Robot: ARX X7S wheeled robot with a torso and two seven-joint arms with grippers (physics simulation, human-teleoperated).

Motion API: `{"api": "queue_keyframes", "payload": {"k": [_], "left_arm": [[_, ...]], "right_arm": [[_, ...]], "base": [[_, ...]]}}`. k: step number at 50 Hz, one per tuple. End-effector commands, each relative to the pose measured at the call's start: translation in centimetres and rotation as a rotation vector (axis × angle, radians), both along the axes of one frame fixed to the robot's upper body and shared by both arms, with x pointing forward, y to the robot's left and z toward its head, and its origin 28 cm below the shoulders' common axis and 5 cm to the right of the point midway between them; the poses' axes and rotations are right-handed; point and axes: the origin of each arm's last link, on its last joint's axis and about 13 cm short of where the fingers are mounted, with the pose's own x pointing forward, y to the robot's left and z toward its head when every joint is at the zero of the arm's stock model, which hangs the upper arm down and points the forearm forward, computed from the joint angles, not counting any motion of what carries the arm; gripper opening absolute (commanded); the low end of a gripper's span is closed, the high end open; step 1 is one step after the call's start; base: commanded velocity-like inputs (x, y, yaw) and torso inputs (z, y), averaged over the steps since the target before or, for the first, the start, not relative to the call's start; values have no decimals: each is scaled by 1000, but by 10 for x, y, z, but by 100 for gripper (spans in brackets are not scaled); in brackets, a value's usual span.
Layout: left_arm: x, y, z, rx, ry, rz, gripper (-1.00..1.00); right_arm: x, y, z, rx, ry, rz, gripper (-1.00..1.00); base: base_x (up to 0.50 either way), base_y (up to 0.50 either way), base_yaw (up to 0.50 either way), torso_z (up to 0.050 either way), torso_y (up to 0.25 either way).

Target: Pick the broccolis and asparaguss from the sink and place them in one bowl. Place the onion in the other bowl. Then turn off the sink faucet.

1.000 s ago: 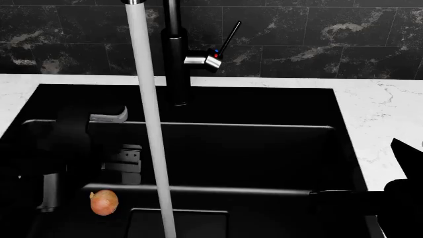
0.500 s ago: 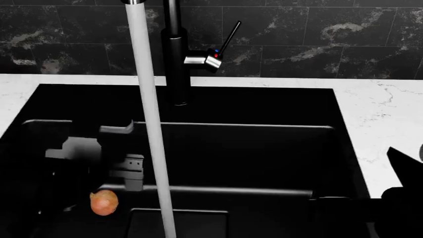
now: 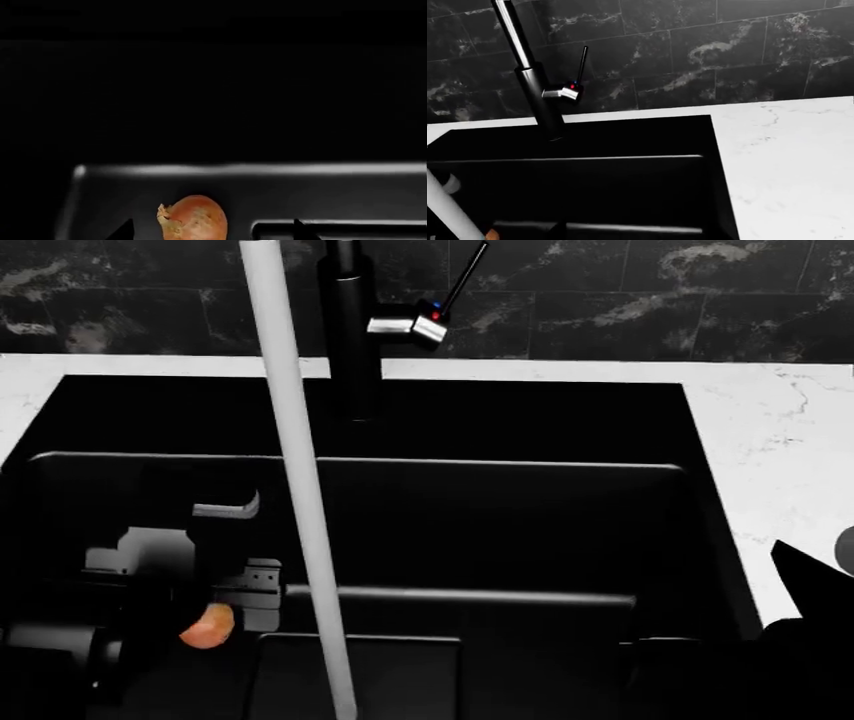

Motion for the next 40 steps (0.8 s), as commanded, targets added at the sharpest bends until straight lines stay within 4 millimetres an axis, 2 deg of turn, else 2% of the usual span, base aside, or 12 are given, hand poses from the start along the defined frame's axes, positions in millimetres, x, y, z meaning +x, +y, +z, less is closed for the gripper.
{"api": "queue_keyframes", "payload": {"k": [1, 22, 40], "left_arm": [[1, 1, -2, 29, -24, 0, 100], [5, 5, 5, 103, -73, 10, 100], [7, 10, 7, 83, -110, 35, 100]], "right_arm": [[1, 0, -4, 5, 7, 3, 100], [0, 1, -7, 12, 9, 14, 100], [6, 3, -5, 3, 23, 24, 100]], "base": [[0, 0, 0, 6, -223], [0, 0, 0, 6, -164], [0, 0, 0, 6, -141]]}}
